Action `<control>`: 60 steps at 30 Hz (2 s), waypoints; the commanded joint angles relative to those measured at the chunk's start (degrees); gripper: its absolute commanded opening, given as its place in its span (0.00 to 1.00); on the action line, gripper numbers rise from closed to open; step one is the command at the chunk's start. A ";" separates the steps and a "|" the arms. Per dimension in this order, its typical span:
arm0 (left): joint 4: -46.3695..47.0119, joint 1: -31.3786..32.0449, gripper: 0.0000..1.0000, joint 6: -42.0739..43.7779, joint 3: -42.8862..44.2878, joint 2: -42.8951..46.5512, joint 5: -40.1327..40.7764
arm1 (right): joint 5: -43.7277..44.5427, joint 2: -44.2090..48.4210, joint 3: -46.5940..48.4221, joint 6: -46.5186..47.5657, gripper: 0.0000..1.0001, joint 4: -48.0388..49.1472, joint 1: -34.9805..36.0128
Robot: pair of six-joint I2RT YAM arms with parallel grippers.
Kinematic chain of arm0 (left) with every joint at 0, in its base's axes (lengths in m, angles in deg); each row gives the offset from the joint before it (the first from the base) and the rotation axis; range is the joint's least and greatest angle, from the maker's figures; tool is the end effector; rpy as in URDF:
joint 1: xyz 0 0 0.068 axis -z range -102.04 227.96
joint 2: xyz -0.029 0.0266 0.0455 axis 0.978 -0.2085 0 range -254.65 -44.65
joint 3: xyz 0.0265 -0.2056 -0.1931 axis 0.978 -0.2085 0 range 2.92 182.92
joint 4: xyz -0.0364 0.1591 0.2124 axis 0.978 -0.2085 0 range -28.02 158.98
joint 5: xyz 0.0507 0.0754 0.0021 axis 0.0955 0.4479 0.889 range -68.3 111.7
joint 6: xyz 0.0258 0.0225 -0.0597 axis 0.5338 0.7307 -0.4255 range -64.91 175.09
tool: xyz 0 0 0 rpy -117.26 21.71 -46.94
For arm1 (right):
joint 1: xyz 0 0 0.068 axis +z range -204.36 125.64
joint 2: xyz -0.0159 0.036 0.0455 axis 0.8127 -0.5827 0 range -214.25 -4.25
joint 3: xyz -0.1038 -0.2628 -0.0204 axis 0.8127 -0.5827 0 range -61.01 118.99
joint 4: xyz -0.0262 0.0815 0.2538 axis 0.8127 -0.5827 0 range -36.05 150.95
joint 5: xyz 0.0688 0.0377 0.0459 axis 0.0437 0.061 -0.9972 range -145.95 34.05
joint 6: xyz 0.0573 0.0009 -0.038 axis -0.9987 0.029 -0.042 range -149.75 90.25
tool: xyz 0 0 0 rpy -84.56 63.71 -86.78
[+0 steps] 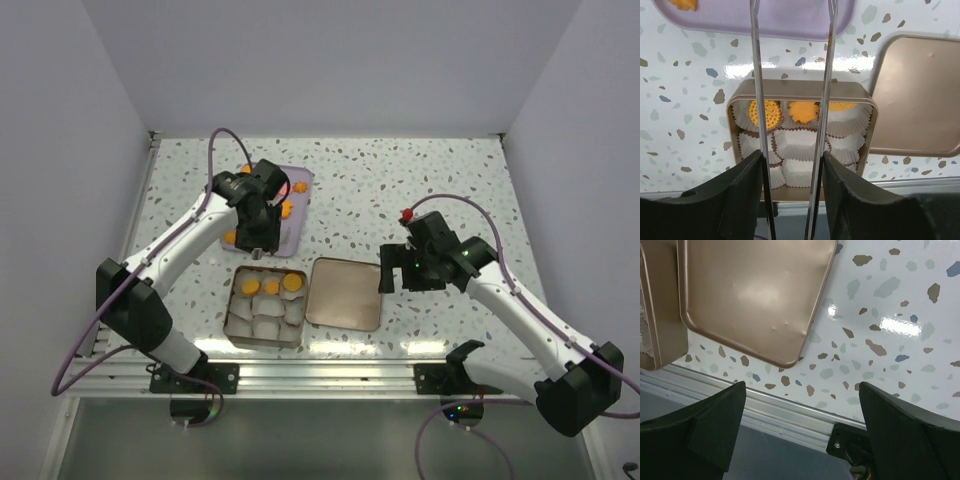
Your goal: Pack the cookies
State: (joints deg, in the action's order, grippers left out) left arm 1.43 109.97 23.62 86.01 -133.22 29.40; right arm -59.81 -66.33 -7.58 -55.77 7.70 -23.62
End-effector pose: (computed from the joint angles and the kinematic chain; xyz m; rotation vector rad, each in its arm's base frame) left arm 0.2645 -0.1564 0.3004 -0.0151 2.8193 -0.0597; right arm 0.1788 0.1107 0.2635 -0.1347 2.7100 0.4032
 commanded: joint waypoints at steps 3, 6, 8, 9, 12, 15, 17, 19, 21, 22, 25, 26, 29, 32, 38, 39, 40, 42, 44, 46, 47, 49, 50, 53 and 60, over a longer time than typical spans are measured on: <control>-3.55 -0.10 0.53 -2.81 3.48 -2.65 2.93 | 2.36 3.28 0.80 -0.70 0.99 -1.59 0.11; -3.29 -0.10 0.53 -3.52 2.87 -2.92 2.67 | 2.63 3.81 0.89 -0.61 0.99 -2.20 0.20; -2.15 -0.11 0.53 -3.78 1.91 -2.83 1.70 | 2.54 3.90 1.06 -0.61 0.99 -2.64 0.19; -1.71 -0.11 0.53 -3.87 1.64 -2.74 1.44 | 2.54 3.81 1.15 -0.61 0.99 -2.73 0.20; -0.57 -0.10 0.53 -4.22 0.85 -2.83 0.74 | 2.28 3.90 1.24 -0.52 0.99 -3.08 0.20; 1.01 -0.02 0.51 -4.40 -0.03 -2.57 0.12 | 1.75 3.73 1.24 -0.44 0.99 -3.26 0.19; 1.28 -0.02 0.49 -4.66 -0.56 -2.39 0.03 | 1.49 3.46 1.24 -0.17 0.99 -3.17 0.19; 1.54 -0.11 0.48 -5.18 -1.17 -2.22 0.12 | 0.96 3.20 1.24 0.01 0.99 -3.17 0.20; 2.15 -0.02 0.47 -5.54 -2.84 -1.25 0.03 | 0.61 2.85 1.24 0.27 0.99 -3.17 0.20; 2.59 -0.02 0.46 -5.80 -3.54 -0.90 0.03 | 0.34 2.76 1.24 0.27 0.99 -3.17 0.20; 3.21 -0.02 0.43 -6.15 -6.96 0.94 0.29 | -0.10 2.23 1.33 0.53 0.99 -3.35 0.20; 3.21 -0.10 0.41 -6.24 -7.41 1.91 0.38 | -0.18 2.06 1.33 0.53 0.99 -3.35 0.20; 3.04 -0.11 0.40 -6.24 -8.47 3.66 1.52 | -0.62 1.79 1.41 0.80 0.99 -3.26 0.28; 2.69 -0.10 0.39 -5.46 -8.38 5.25 2.23 | -0.97 1.35 1.68 0.97 0.99 -3.35 0.11; 2.16 -0.11 0.34 -2.20 -5.66 9.46 2.40 | -1.76 0.47 2.20 1.41 0.99 -3.08 0.19; 1.90 -0.11 0.33 -1.42 -5.48 10.08 2.23 | -1.77 0.30 2.21 1.32 0.99 -2.74 0.20; 1.89 -0.11 0.31 -1.15 -5.57 11.74 1.71 | -2.03 -0.05 2.12 1.24 0.99 -2.47 0.11; 1.54 -0.02 0.29 -0.53 -6.09 13.68 1.44 | -2.38 -0.49 2.03 0.89 0.99 -1.77 0.20; 2.07 -0.10 0.23 0.87 -7.50 17.10 -0.40 | -2.64 -1.28 1.94 0.62 0.99 -1.24 0.11; 2.68 -0.10 0.22 1.75 -9.51 19.74 -2.94 | -2.91 -1.64 1.68 0.27 0.99 -0.80 0.19; 2.86 -0.11 0.22 2.02 -10.13 22.45 -3.65 | -3.08 -1.98 1.59 0.01 0.99 -0.62 0.20; 3.13 -0.02 0.22 2.55 -11.63 26.32 -4.97 | -3.35 -2.16 1.33 -0.35 0.99 -0.18 0.20; 3.04 -0.10 0.22 2.81 -11.98 27.57 -5.41 | -3.35 -2.34 1.24 -0.35 0.99 -0.10 0.20; 2.77 -0.11 0.20 3.60 -13.48 31.61 -7.35 | -3.09 -2.78 1.06 -0.52 0.99 0.08 0.20; 2.69 -0.02 0.13 5.35 -18.22 38.47 -13.67 | -2.82 -4.36 1.77 -0.96 0.99 0.08 0.11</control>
State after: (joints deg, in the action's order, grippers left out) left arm 2.81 109.97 26.77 69.14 -96.59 20.00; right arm -61.71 -70.20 -7.55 -55.92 6.78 -23.62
